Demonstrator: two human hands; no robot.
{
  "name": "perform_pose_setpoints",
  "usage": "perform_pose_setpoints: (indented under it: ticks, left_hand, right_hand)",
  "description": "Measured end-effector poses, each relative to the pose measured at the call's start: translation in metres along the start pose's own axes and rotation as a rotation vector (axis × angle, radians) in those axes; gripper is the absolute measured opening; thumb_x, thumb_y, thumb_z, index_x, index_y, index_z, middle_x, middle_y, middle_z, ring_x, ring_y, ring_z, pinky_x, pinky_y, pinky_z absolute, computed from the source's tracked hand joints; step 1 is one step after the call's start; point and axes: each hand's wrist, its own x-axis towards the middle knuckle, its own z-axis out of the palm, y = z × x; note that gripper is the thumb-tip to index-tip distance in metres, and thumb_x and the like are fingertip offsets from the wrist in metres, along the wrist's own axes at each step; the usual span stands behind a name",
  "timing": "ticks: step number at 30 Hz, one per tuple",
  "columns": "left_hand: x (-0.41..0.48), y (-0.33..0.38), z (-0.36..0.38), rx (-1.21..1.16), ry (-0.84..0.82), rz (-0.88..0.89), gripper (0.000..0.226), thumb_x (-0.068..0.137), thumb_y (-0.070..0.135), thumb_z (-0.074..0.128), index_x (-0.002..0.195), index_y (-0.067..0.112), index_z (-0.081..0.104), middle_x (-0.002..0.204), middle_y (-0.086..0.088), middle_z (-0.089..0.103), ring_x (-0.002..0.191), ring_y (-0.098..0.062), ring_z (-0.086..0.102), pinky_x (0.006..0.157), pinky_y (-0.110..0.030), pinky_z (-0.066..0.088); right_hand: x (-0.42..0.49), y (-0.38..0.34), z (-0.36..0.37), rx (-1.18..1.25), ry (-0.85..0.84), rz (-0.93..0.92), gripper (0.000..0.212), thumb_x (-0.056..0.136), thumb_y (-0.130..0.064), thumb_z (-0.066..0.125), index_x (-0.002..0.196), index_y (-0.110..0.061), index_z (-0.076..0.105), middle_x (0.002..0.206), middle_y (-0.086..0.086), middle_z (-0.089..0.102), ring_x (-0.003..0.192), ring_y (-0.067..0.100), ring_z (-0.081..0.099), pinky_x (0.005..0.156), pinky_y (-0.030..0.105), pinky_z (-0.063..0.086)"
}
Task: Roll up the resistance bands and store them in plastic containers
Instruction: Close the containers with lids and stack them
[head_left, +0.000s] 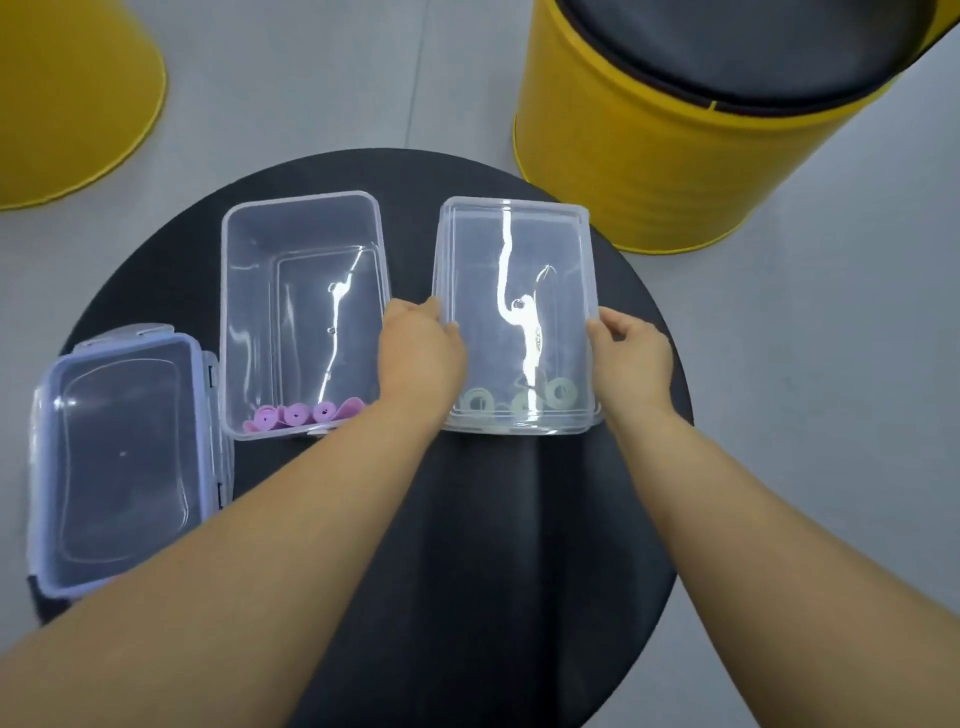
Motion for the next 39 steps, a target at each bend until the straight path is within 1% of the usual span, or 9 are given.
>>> perform_pose_setpoints:
  ticks: [3, 6, 9, 14, 18, 22, 28, 36, 39]
  left_hand:
    - [0.001, 0.002, 0.0, 0.055, 0.009, -0.034, 0.024, 0.09, 0.0, 0.041, 0.067, -0.006, 0.041, 0.079, -0.01, 0.028, 0.053, -0.021, 0.014, 0.042, -0.03, 0.026]
    - [0.0, 0.002, -0.001, 0.102, -0.017, -0.055, 0.024, 0.091, 0.0, 0.04, 0.068, 0.005, 0.035, 0.091, -0.013, 0.032, 0.05, -0.013, 0.023, 0.039, -0.021, 0.022]
    - [0.0, 0.002, -0.001, 0.114, -0.016, -0.084, 0.028, 0.091, 0.0, 0.041, 0.066, 0.008, 0.029, 0.092, -0.012, 0.034, 0.051, -0.012, 0.026, 0.044, -0.023, 0.018]
    - [0.0, 0.002, -0.001, 0.127, -0.001, -0.055, 0.012, 0.088, -0.002, 0.041, 0.079, 0.005, 0.045, 0.094, -0.01, 0.039, 0.065, -0.021, 0.039, 0.05, -0.027, 0.028]
    - [-0.002, 0.006, -0.001, 0.192, -0.013, -0.056, 0.012, 0.089, -0.004, 0.041, 0.084, 0.006, 0.045, 0.1, -0.01, 0.038, 0.071, -0.024, 0.041, 0.061, -0.031, 0.032]
    - [-0.001, 0.009, -0.003, 0.249, -0.047, -0.074, 0.009, 0.09, -0.003, 0.041, 0.09, 0.002, 0.048, 0.106, -0.013, 0.042, 0.073, -0.024, 0.041, 0.062, -0.032, 0.033]
    - [0.002, 0.002, -0.002, 0.206, -0.009, -0.065, 0.023, 0.087, 0.0, 0.043, 0.068, 0.007, 0.034, 0.079, -0.007, 0.037, 0.056, -0.018, 0.029, 0.05, -0.028, 0.024]
    - [-0.003, -0.001, -0.008, 0.112, 0.047, -0.095, 0.028, 0.087, 0.01, 0.056, 0.061, 0.009, 0.045, 0.065, -0.006, 0.044, 0.054, -0.014, 0.027, 0.053, -0.022, 0.03]
    - [-0.005, 0.004, -0.009, 0.057, 0.036, -0.133, 0.014, 0.091, 0.012, 0.056, 0.094, 0.012, 0.07, 0.091, -0.003, 0.066, 0.077, -0.019, 0.058, 0.07, -0.019, 0.039]
  right_hand:
    - [0.001, 0.002, 0.001, -0.033, -0.017, 0.013, 0.023, 0.092, -0.015, 0.049, 0.096, -0.001, 0.067, 0.103, 0.021, 0.066, 0.098, 0.038, 0.059, 0.087, 0.048, 0.051]
    - [0.0, 0.004, 0.003, -0.053, -0.034, 0.016, 0.023, 0.092, -0.015, 0.048, 0.093, -0.001, 0.066, 0.098, 0.021, 0.066, 0.095, 0.04, 0.06, 0.083, 0.051, 0.052]
    - [0.0, 0.003, 0.001, -0.062, -0.045, 0.02, 0.023, 0.091, -0.014, 0.049, 0.096, 0.002, 0.063, 0.099, 0.024, 0.064, 0.097, 0.043, 0.058, 0.08, 0.056, 0.051]
    - [0.002, 0.003, 0.0, -0.022, -0.061, 0.059, 0.018, 0.091, -0.013, 0.053, 0.095, -0.004, 0.068, 0.097, 0.014, 0.069, 0.095, 0.037, 0.063, 0.085, 0.05, 0.053]
    - [0.007, 0.009, 0.002, 0.021, -0.062, 0.109, 0.022, 0.092, -0.016, 0.058, 0.11, -0.014, 0.069, 0.1, -0.002, 0.07, 0.095, 0.02, 0.066, 0.09, 0.04, 0.053]
    - [0.011, 0.013, -0.001, 0.198, -0.036, 0.244, 0.03, 0.086, -0.015, 0.068, 0.116, -0.012, 0.066, 0.11, 0.0, 0.069, 0.101, 0.017, 0.065, 0.094, 0.037, 0.052]
    - [0.011, 0.015, -0.005, 0.358, -0.032, 0.334, 0.031, 0.081, -0.012, 0.074, 0.111, -0.011, 0.068, 0.105, 0.001, 0.07, 0.092, 0.013, 0.067, 0.066, 0.014, 0.051]
    - [0.007, 0.017, -0.007, 0.31, 0.007, 0.29, 0.032, 0.077, -0.015, 0.077, 0.108, -0.013, 0.069, 0.102, -0.001, 0.07, 0.09, 0.012, 0.067, 0.081, 0.022, 0.053]
    - [0.003, 0.022, -0.005, 0.315, -0.009, 0.283, 0.037, 0.078, -0.017, 0.076, 0.114, -0.012, 0.066, 0.106, 0.0, 0.069, 0.096, 0.015, 0.067, 0.091, 0.032, 0.053]
